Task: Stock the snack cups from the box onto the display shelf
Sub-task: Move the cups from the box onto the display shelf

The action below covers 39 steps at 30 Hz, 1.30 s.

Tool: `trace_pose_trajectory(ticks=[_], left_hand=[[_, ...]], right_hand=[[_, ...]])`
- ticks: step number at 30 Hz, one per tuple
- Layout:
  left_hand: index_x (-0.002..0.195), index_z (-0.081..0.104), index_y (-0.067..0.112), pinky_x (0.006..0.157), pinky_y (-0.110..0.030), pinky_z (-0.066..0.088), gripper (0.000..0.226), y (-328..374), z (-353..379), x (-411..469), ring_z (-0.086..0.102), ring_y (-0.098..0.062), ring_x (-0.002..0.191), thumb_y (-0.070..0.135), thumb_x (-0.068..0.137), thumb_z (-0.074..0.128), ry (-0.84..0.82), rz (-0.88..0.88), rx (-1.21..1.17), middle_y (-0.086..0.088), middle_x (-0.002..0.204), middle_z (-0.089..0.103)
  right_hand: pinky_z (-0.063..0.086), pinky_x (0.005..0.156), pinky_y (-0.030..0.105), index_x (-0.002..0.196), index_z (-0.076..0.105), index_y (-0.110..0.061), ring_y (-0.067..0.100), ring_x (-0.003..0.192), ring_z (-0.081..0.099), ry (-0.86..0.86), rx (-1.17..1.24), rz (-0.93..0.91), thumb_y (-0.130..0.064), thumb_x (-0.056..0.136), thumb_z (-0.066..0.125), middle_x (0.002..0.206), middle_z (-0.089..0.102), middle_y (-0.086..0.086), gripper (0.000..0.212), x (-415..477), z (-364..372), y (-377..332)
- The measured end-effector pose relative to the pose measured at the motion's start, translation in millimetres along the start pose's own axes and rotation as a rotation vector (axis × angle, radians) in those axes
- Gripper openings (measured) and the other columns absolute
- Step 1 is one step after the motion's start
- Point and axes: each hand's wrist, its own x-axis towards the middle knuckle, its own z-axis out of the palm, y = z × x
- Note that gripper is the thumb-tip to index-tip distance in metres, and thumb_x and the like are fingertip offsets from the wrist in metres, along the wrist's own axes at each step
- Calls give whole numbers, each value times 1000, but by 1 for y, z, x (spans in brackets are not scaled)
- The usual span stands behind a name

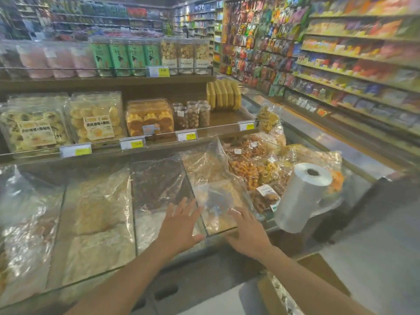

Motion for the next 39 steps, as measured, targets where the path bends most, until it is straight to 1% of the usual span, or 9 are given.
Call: trace_pose_trajectory(ticks=[8, 13, 17, 20, 22, 24, 27, 30, 39], left_hand=[[164, 16, 34, 125, -57, 1, 91, 138, 28, -8, -4, -26, 160, 71, 90, 56, -38, 107, 5, 0, 174, 6], [164, 11, 37, 125, -56, 1, 89, 239, 53, -9, -7, -25, 159, 70, 92, 53, -100, 160, 16, 2, 174, 0], [164, 14, 36, 125, -57, 4, 87, 311, 70, -3, -3, -25, 160, 69, 92, 52, -110, 215, 7, 1, 174, 4], [163, 15, 37, 125, -56, 6, 85, 356, 81, 6, -2, -24, 160, 68, 94, 52, -121, 251, -9, 3, 173, 5], [163, 15, 37, 126, -56, 7, 84, 381, 87, 14, -2, -24, 160, 68, 95, 52, -134, 277, -20, 3, 173, 6], [163, 14, 37, 126, -56, 8, 83, 402, 95, 25, -2, -24, 160, 67, 95, 51, -152, 301, -25, 3, 173, 6], [163, 14, 36, 126, -55, 8, 82, 426, 108, 47, -3, -24, 160, 65, 96, 51, -195, 321, -25, 2, 173, 5], [163, 16, 36, 126, -55, 9, 83, 440, 125, 74, -1, -25, 160, 65, 95, 55, -213, 340, -25, 2, 173, 7], [162, 23, 34, 126, -51, 16, 82, 466, 172, 189, 8, -25, 159, 58, 95, 63, -294, 372, -47, 0, 172, 15]], right_hand=[[31, 120, 44, 154, 34, -30, 23, 150, 27, -25, 8, 159, -58, 82, 63, 163, 27, -4, 83, -113, -12, 105], [32, 120, 43, 154, 33, -32, 23, 150, 27, -32, -13, 252, -59, 82, 66, 164, 27, -4, 84, -185, -32, 184], [38, 117, 44, 150, 36, -37, 21, 147, 34, -12, 13, 367, -58, 81, 67, 161, 30, -9, 79, -237, -51, 240], [43, 113, 38, 146, 41, -37, 19, 141, 41, 9, 33, 436, -60, 81, 67, 155, 37, -12, 74, -267, -72, 273], [41, 111, 33, 146, 45, -33, 18, 138, 43, 11, 34, 452, -50, 85, 69, 152, 41, -10, 68, -280, -86, 293], [37, 112, 32, 147, 46, -28, 20, 140, 40, 5, 36, 470, -43, 89, 68, 154, 42, -6, 63, -289, -96, 314], [38, 112, 33, 147, 45, -24, 22, 140, 41, -7, 58, 507, -50, 91, 66, 153, 44, -1, 66, -291, -101, 343], [40, 110, 33, 148, 43, -25, 21, 138, 42, -28, 94, 555, -56, 89, 66, 151, 45, -2, 70, -282, -96, 370], [44, 105, 32, 145, 46, -30, 19, 131, 45, -109, 91, 592, -55, 86, 66, 145, 48, -8, 67, -209, -62, 457]])
